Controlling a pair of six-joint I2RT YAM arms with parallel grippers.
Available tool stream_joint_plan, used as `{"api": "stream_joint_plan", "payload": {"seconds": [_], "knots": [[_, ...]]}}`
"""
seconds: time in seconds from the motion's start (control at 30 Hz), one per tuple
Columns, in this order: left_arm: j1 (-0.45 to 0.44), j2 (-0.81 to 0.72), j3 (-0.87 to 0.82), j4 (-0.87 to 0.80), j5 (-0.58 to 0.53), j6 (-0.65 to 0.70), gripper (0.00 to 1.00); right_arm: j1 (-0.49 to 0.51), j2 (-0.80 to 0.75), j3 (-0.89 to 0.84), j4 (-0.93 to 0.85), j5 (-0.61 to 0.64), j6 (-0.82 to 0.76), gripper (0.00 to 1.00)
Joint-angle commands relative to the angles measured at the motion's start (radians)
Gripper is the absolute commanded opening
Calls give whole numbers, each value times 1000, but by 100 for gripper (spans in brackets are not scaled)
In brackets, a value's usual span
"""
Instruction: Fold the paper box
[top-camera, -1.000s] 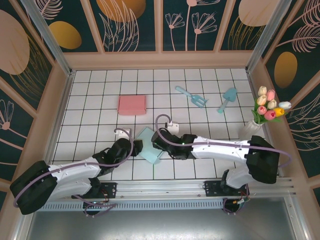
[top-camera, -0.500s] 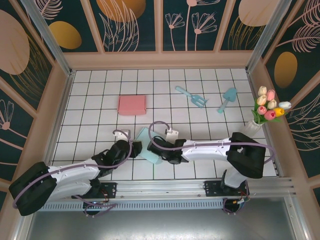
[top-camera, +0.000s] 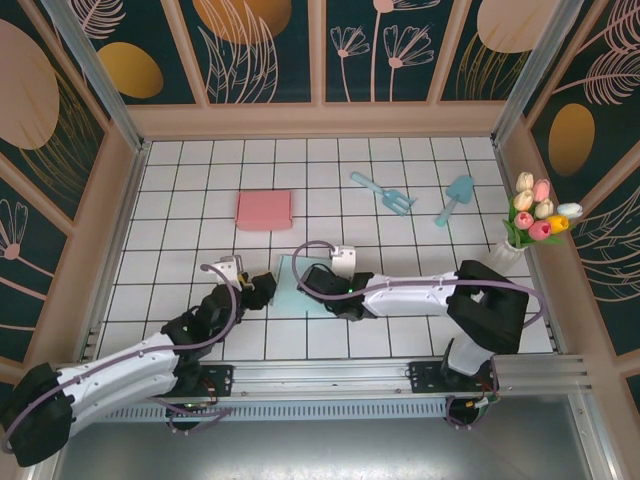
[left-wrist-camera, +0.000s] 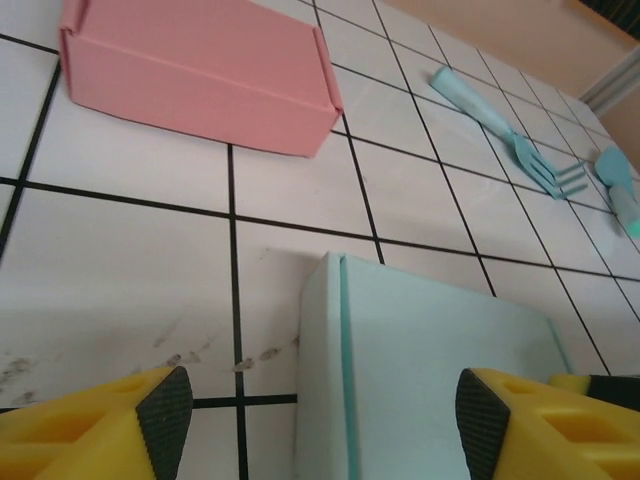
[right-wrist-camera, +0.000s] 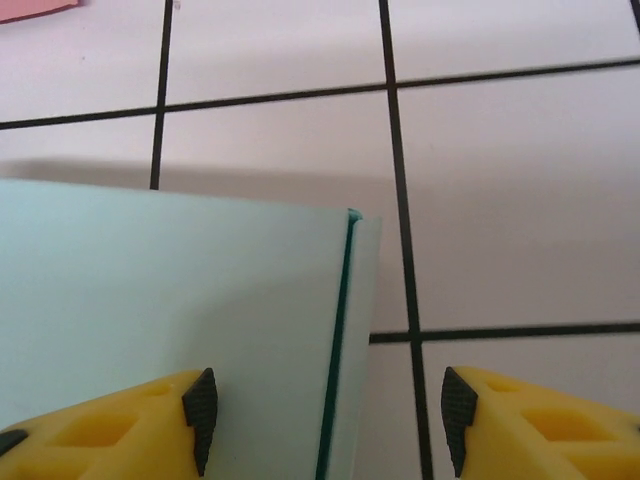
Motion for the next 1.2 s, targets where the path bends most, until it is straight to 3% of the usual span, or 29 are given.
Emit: {"api": "stream_joint_plan", "payload": {"seconds": [0.0,0.2,0.3,0.4,0.6,0.83,0.93,1.17], "knots": [[9,-4,19,-66,-18,-12,73,-40,21,-23,36,3,-153,63],[40,115,38,-8,-5,-13,75,-64,-6,-127,226,-91,-250,64],[54,209,67,38,51,-18,74,-100,4,-166,306,-181,-269,64],[55,270,73,108,138,-50,73,-107,0,-192,341,-186,-267,64],[54,244,38,182,245,-199,75,-106,-53,-266,410,-201,-228,64],[53,193,182,-227,133,-501,82,-102,-114,-308,436,-209,-212,64],[54,221,263,-387,147,-601,85,-103,-135,-316,438,-211,-219,64],[50,348,379,-445,242,-687,85,-104,-174,-341,456,-214,-230,64]]}}
